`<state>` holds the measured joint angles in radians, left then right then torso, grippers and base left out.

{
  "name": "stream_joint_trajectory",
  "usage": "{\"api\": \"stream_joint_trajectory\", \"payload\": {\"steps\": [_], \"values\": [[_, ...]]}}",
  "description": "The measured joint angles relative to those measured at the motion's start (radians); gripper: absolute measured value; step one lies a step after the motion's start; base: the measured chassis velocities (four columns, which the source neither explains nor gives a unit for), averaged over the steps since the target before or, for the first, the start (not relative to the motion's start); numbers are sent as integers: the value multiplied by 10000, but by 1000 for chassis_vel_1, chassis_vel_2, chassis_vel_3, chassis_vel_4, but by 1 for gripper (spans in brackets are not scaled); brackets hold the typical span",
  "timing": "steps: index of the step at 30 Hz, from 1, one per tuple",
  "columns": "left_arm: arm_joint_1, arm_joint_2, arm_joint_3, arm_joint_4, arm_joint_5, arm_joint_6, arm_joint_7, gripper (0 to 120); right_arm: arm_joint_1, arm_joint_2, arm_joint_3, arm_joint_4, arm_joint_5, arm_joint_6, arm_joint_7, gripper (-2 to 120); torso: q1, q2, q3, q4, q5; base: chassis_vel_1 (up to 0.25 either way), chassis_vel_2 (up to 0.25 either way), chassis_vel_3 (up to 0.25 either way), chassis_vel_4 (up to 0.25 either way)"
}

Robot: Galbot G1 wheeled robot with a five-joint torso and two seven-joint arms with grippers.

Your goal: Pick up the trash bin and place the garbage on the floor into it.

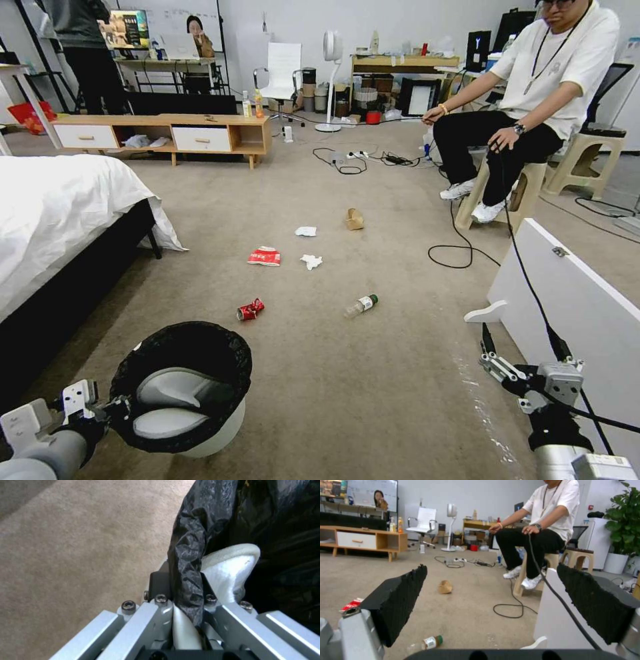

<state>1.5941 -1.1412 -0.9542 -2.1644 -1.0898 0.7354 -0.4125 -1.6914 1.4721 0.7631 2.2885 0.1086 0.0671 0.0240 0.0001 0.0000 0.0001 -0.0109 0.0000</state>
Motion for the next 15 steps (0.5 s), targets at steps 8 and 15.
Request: {"api": "stream_joint_trajectory", "payload": {"steps": [8,15], "values": [[17,-35,13,6,91,0,32,3,-29,0,8,-40,-40,119,-2,99,0,0,0,1,-1,78,74,-91,-75],[19,-31,6,3,85,0,41,3,-23,0,16,-41,-56,104,26,98,0,0,0,-2,1,6,3,-7,-2]]}}
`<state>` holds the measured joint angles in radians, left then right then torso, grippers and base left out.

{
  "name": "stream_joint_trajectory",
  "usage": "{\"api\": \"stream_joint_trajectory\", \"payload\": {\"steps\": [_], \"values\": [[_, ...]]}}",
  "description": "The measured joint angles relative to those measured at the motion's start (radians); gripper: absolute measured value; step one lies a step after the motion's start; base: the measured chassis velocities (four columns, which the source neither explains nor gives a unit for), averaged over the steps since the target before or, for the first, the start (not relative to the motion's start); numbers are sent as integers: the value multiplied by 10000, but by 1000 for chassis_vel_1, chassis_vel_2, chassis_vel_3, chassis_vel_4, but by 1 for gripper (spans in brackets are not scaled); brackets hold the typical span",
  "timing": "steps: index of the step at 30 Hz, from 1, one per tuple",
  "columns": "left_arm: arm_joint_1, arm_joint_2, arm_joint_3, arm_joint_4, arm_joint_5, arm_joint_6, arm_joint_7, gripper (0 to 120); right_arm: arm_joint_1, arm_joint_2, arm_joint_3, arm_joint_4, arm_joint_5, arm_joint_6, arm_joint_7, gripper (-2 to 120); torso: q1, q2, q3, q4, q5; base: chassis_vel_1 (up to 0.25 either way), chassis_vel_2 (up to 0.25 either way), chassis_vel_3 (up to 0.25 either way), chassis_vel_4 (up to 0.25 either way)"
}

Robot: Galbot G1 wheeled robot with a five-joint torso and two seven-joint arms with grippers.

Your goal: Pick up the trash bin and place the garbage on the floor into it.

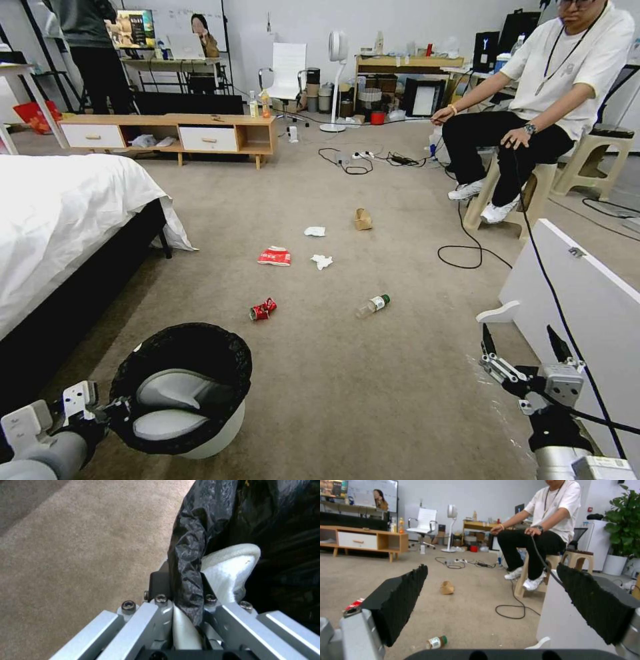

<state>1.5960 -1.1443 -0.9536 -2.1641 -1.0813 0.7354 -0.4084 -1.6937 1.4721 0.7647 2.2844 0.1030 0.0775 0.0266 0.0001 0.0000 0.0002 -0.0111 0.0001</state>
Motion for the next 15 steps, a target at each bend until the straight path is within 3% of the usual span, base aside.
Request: {"api": "stream_joint_trajectory", "payload": {"steps": [8,15], "values": [[19,2,-15,-2,0,0,5,3,3,6,-6,0,-7,-41,34,94,0,1,0,2,0,21,9,-15,-15],[23,2,-23,-5,0,0,7,3,2,6,-12,2,-12,-47,38,93,0,0,0,2,-1,106,100,-118,-109]]}}
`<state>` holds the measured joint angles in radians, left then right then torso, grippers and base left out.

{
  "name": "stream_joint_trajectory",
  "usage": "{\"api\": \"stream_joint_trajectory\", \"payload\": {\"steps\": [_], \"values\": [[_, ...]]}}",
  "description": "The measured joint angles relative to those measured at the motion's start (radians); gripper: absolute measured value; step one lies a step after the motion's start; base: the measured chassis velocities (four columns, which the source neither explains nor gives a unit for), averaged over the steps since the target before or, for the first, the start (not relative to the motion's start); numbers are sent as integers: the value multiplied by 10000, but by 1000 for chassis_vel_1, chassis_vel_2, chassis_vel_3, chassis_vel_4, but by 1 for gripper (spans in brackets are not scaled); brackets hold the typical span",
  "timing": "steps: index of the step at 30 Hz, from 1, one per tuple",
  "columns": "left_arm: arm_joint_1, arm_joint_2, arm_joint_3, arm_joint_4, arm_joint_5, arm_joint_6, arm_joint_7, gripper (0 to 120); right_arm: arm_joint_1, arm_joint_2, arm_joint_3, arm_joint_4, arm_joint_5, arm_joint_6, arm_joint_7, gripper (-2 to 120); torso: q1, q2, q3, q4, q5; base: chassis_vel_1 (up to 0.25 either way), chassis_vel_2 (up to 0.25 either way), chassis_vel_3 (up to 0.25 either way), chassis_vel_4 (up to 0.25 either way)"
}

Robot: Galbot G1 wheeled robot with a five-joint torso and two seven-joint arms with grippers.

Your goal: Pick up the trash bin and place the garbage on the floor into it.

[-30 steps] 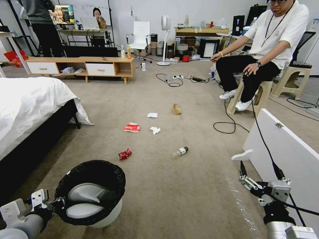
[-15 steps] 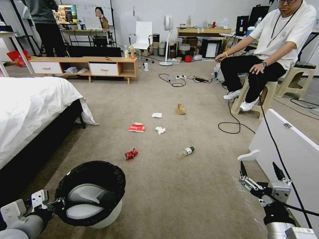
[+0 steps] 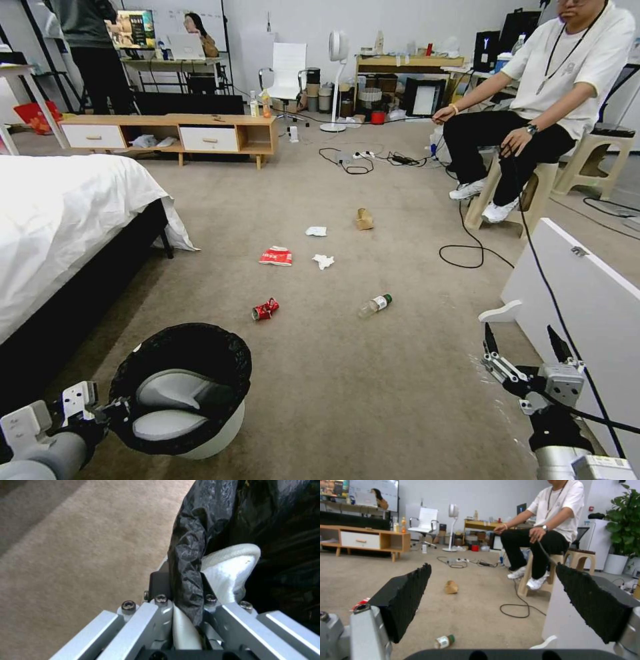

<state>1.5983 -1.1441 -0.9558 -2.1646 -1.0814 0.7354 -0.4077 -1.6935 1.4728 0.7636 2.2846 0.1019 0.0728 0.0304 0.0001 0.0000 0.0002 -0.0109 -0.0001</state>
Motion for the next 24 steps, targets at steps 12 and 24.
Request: {"api": "stream_joint_trajectory", "payload": {"steps": [12,24], "values": [[1,0,-3,-7,0,-1,-1,3,-2,1,-1,6,0,-11,1,93,0,0,-1,-1,0,153,149,-142,-156],[1,0,-1,-7,-1,-1,-2,3,0,0,-1,10,0,-14,0,93,0,0,0,0,0,132,142,-131,-144]]}}
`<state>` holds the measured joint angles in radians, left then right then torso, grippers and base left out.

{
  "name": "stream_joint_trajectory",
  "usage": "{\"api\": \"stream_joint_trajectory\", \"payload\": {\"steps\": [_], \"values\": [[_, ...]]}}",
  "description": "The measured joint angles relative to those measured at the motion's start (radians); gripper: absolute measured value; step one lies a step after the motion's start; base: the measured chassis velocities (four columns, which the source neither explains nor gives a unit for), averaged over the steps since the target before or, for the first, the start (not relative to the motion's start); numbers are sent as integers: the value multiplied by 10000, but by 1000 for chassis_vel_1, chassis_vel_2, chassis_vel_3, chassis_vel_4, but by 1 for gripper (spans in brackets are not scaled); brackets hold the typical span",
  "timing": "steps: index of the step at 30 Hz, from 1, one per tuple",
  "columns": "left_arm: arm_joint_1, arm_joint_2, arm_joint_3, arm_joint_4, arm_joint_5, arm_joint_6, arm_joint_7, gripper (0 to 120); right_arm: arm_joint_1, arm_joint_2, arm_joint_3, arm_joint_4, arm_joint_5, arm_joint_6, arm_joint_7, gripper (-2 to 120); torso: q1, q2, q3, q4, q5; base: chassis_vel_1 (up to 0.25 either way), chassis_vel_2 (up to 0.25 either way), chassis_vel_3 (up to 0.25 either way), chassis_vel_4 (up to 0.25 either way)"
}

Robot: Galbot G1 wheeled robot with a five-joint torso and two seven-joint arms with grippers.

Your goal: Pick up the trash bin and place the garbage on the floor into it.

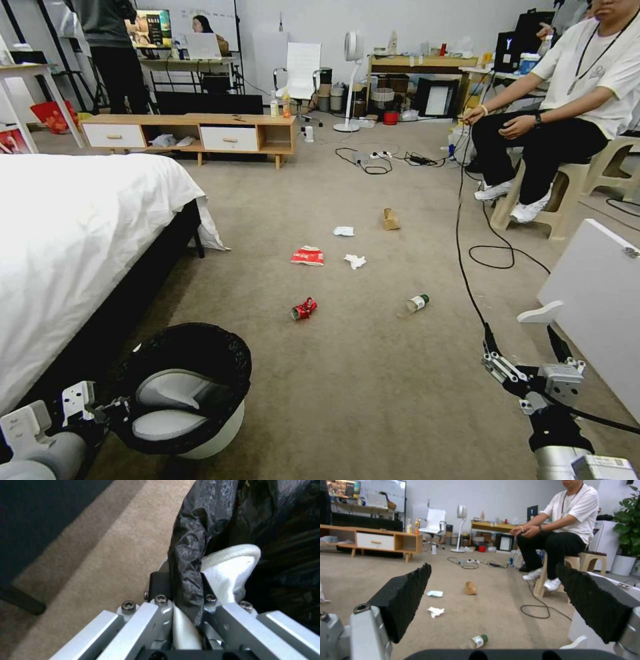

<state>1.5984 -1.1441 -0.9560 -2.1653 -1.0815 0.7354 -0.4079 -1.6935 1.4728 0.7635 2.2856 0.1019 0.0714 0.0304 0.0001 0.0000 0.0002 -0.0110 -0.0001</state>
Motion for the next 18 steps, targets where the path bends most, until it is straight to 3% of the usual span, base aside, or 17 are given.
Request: {"api": "stream_joint_trajectory", "payload": {"steps": [9,18], "values": [[122,-207,4,-84,223,-1,81,3,-76,-138,227,-154,-7,552,-265,100,0,0,-1,1,-1,126,116,-105,-129],[171,-346,19,-90,408,-1,156,3,-82,-220,232,-191,33,591,-262,100,0,1,-1,-1,3,-101,72,79,-82]]}}
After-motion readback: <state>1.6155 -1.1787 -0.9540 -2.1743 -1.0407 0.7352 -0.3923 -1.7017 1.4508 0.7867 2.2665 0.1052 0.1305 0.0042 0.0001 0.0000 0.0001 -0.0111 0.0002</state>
